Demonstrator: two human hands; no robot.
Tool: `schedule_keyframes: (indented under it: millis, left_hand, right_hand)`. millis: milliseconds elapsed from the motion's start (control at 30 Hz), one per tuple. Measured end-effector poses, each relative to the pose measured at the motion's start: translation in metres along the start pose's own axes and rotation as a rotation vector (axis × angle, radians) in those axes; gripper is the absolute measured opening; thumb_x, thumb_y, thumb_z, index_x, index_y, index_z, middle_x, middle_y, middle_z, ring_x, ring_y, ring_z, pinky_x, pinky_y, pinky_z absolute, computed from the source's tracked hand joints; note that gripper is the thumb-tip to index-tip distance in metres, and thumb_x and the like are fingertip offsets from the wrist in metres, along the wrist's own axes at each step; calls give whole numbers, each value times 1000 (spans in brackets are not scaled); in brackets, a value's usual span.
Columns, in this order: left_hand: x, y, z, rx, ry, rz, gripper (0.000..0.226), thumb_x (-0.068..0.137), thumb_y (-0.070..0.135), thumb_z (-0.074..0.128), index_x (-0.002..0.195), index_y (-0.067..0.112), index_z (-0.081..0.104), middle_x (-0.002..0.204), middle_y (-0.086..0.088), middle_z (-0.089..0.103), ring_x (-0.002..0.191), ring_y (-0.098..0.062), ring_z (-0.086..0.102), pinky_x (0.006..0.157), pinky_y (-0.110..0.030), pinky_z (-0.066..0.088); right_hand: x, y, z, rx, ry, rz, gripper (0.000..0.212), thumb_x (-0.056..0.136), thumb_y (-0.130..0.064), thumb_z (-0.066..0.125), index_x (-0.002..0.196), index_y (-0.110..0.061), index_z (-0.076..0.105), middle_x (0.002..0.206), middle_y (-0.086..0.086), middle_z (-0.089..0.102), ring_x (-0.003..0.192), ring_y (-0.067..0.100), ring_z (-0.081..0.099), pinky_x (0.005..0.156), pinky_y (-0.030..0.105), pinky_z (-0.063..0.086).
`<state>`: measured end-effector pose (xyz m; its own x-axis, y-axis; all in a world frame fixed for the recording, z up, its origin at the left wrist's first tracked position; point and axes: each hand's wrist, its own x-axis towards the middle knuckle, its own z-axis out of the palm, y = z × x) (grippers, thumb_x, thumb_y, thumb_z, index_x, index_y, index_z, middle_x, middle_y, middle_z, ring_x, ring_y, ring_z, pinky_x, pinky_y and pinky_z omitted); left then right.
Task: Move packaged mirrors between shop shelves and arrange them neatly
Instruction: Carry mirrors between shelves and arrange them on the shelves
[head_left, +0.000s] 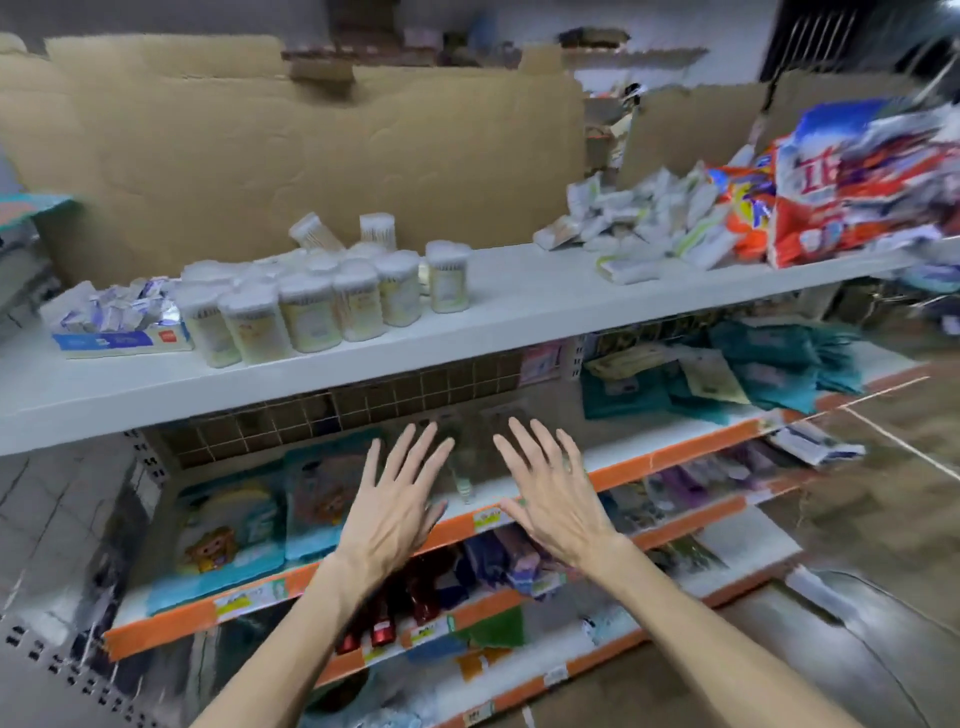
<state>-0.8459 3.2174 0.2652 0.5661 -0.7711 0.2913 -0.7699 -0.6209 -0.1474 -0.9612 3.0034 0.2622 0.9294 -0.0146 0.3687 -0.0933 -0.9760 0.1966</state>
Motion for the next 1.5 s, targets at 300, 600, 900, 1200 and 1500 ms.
schedule_keyframes:
  millis: [300,600,900,1200,1500]
  left_hand:
    - [89,211,-42,-51,123,241,82,86,38,64,154,26,22,163,-5,16,149,-28,15,117,-56,19]
    - [168,366,-98,-371,90,558,74,96,41,53,155,32,10,164,6,5,151,-16,6,120,-47,20]
    - [240,457,-103,-69,285,488,94,87,81,25,157,23,1,164,-7,-5,150,-30,-6,114,-66,10]
    - [354,531,-54,-52,269,369,97,87,77,32,156,13,10,163,-15,1,150,-35,1,110,-69,17]
    - [425,563,5,-83,118,240,94,88,77,30,157,17,8,164,-10,1,151,-30,0,114,-64,17]
  right_hand:
    - [-150,182,-56,-71,25,242,82,91,-55,54,156,-16,21,162,10,21,146,31,27,113,54,29]
    - [-235,309,-113,374,43,319,62,99,-44,45,154,-34,18,159,-13,24,146,9,22,115,43,29]
    - [-264,401,-110,-171,92,294,86,91,-76,27,158,-25,9,165,10,2,151,35,1,115,66,10]
    - [-245,568,-56,-433,110,225,85,93,-66,42,157,-18,15,163,17,12,150,35,11,111,66,23]
    - [-199,656,4,-243,98,228,82,95,-65,39,157,-18,15,164,15,9,150,33,12,113,63,22]
